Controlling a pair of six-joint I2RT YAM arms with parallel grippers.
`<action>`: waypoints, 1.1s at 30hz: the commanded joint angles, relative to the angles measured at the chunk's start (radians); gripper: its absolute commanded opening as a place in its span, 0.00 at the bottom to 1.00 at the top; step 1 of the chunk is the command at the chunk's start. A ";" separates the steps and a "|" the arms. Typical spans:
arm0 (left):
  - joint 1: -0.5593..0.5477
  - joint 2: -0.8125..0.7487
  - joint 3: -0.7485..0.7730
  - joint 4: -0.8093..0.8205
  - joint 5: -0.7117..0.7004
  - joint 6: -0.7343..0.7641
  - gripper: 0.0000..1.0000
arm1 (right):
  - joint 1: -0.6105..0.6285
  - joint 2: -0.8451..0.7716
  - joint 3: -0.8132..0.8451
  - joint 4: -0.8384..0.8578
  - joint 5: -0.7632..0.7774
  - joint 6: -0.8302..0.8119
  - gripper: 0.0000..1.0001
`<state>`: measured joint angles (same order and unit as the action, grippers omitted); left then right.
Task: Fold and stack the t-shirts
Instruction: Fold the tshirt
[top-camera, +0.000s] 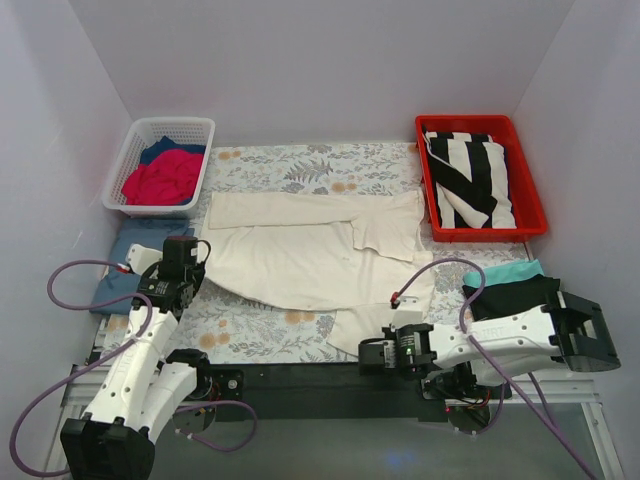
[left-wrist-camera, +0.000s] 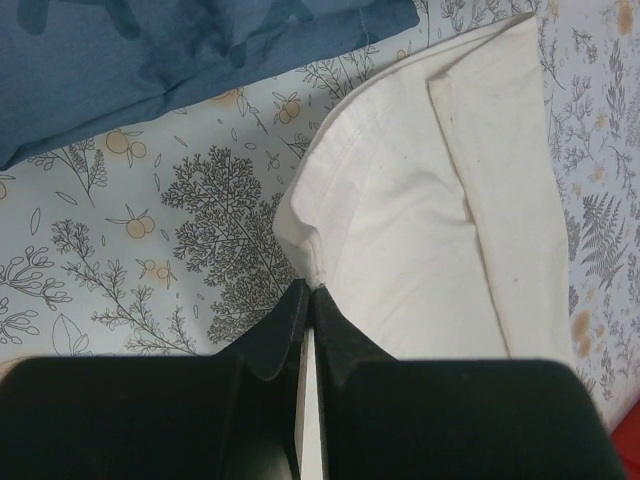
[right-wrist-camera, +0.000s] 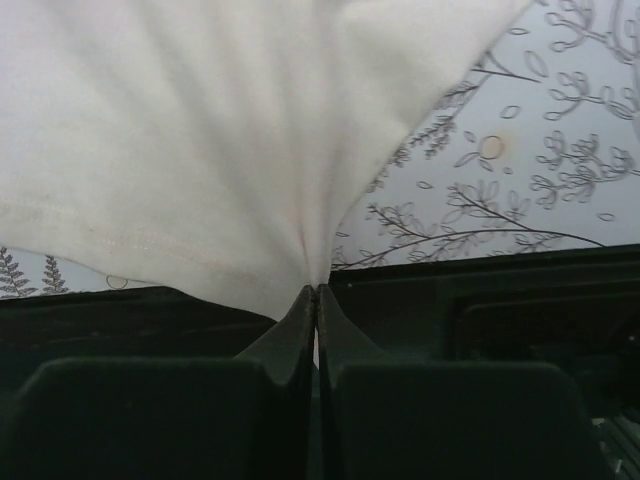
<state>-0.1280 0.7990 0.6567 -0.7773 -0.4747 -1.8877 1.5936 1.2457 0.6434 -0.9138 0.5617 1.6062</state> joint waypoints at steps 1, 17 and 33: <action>0.004 -0.024 0.032 -0.053 -0.024 0.013 0.00 | 0.006 -0.096 -0.008 -0.241 0.039 0.150 0.01; 0.004 -0.061 -0.014 -0.106 -0.061 -0.070 0.00 | -0.122 -0.201 0.137 -0.402 0.320 0.072 0.01; 0.004 0.199 0.124 0.081 -0.074 -0.034 0.00 | -0.575 -0.098 0.406 -0.057 0.514 -0.589 0.01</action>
<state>-0.1280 0.9485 0.7094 -0.7830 -0.5175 -1.9438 1.0931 1.1473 1.0218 -1.1419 1.0103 1.2255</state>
